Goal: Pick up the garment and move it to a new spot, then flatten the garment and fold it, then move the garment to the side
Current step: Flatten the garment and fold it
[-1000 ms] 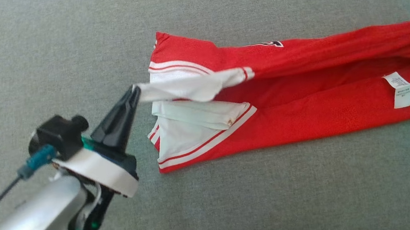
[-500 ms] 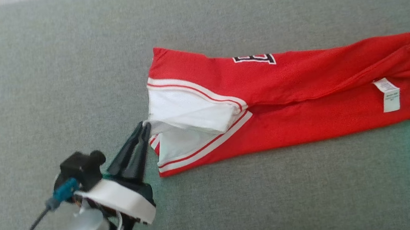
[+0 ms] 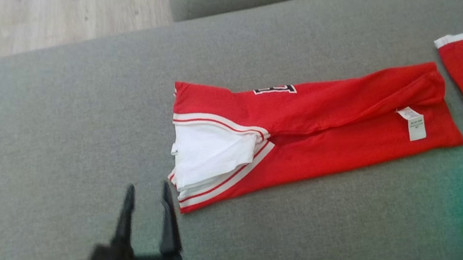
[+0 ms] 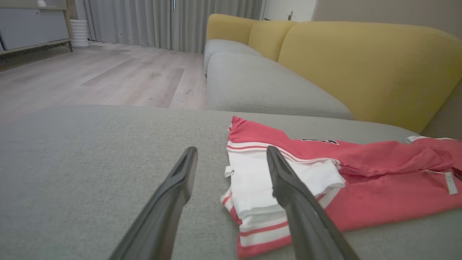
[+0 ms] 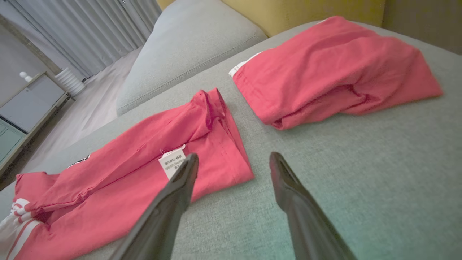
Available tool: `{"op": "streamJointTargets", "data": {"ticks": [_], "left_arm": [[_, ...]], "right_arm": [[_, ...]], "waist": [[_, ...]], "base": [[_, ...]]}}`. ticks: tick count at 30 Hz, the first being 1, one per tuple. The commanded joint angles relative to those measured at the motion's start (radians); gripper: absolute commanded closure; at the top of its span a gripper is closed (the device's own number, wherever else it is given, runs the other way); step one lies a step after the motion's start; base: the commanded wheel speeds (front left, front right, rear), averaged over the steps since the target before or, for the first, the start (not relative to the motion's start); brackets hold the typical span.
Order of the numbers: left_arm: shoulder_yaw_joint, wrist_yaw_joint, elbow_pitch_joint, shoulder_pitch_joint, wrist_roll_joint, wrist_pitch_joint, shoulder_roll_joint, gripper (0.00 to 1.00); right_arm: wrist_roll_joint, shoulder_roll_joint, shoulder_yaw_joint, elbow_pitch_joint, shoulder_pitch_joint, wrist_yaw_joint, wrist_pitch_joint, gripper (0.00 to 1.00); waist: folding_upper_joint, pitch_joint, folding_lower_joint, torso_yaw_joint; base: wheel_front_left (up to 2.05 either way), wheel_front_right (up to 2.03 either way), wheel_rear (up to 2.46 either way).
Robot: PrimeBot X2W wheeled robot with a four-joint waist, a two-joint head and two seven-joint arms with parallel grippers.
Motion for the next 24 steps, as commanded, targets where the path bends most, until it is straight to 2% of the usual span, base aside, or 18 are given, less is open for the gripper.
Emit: {"op": "streamJointTargets", "data": {"ticks": [1, 6, 10, 17, 24], "left_arm": [[0.063, 0.009, -0.042, 0.016, 0.046, -0.011, -0.015, 0.00], [0.133, 0.009, -0.096, 0.143, 0.236, -0.011, -0.118, 0.00], [0.153, -0.010, -0.114, 0.182, 0.316, -0.011, -0.168, 0.00], [0.186, -0.063, -0.115, 0.196, 0.385, -0.011, -0.230, 0.00], [0.214, -0.105, -0.111, 0.189, 0.416, -0.011, -0.265, 0.00]], "right_arm": [[-0.017, -0.006, -0.007, -0.027, 0.002, -0.001, 0.008, 0.00], [-0.079, 0.070, -0.079, 0.006, -0.016, -0.001, 0.044, 0.00], [-0.134, 0.104, -0.133, 0.044, -0.074, -0.001, 0.064, 0.00], [-0.262, 0.143, -0.242, 0.148, -0.235, -0.001, 0.109, 0.00], [-0.410, 0.150, -0.366, 0.299, -0.353, -0.001, 0.129, 0.00]], "waist": [[-0.0001, -0.021, 0.0002, 0.011], [-0.0001, -0.041, 0.0002, 0.050], [-0.0001, -0.039, 0.0002, 0.082], [-0.0001, -0.014, 0.0002, 0.129], [-0.0001, 0.019, 0.0002, 0.148]], "base": [[0.00, 0.00, 0.00], [0.00, 0.00, 0.00], [0.00, 0.00, 0.00], [0.00, 0.00, 0.00], [0.00, 0.00, 0.00]]}}
